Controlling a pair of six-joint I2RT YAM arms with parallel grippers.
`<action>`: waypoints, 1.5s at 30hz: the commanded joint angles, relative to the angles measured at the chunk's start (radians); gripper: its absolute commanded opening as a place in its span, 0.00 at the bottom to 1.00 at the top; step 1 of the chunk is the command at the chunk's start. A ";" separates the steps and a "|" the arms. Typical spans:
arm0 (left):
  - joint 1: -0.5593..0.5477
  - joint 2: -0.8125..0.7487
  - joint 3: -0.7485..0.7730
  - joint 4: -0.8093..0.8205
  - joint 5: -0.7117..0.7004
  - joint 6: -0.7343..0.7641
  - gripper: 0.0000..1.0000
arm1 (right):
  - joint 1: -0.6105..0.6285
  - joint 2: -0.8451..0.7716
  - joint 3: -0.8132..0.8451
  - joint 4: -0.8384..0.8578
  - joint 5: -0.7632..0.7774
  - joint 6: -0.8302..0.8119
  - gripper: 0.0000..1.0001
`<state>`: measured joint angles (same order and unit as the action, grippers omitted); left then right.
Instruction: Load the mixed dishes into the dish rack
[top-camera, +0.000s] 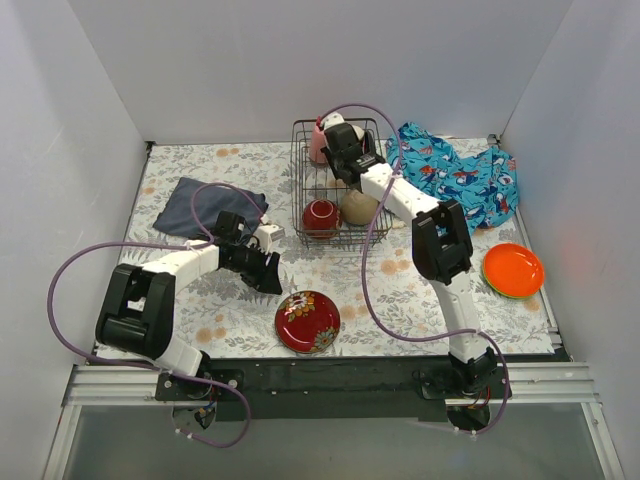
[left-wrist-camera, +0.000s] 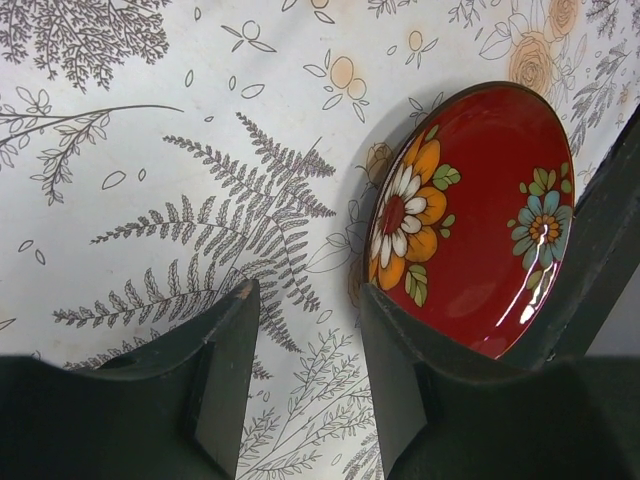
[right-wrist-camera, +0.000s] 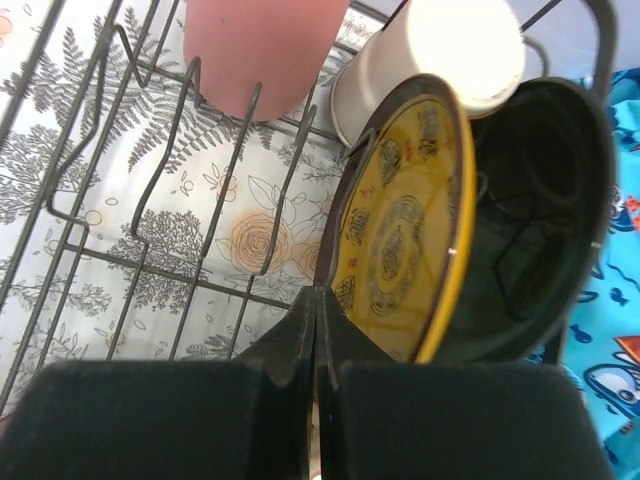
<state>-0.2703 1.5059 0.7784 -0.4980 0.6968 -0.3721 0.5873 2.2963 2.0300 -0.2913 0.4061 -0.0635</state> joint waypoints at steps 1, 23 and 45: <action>0.000 0.017 0.015 0.016 0.061 0.030 0.45 | 0.008 -0.126 -0.008 0.034 0.007 -0.007 0.01; -0.030 0.232 0.104 -0.120 0.195 0.211 0.39 | 0.002 -0.508 -0.367 -0.016 -0.513 0.067 0.24; -0.084 -0.012 0.150 -0.131 0.171 0.171 0.00 | 0.002 -0.715 -0.912 -0.126 -1.179 -0.191 0.61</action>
<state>-0.3534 1.6093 0.8791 -0.6525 0.8772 -0.2226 0.5892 1.6035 1.1637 -0.4068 -0.5739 -0.1978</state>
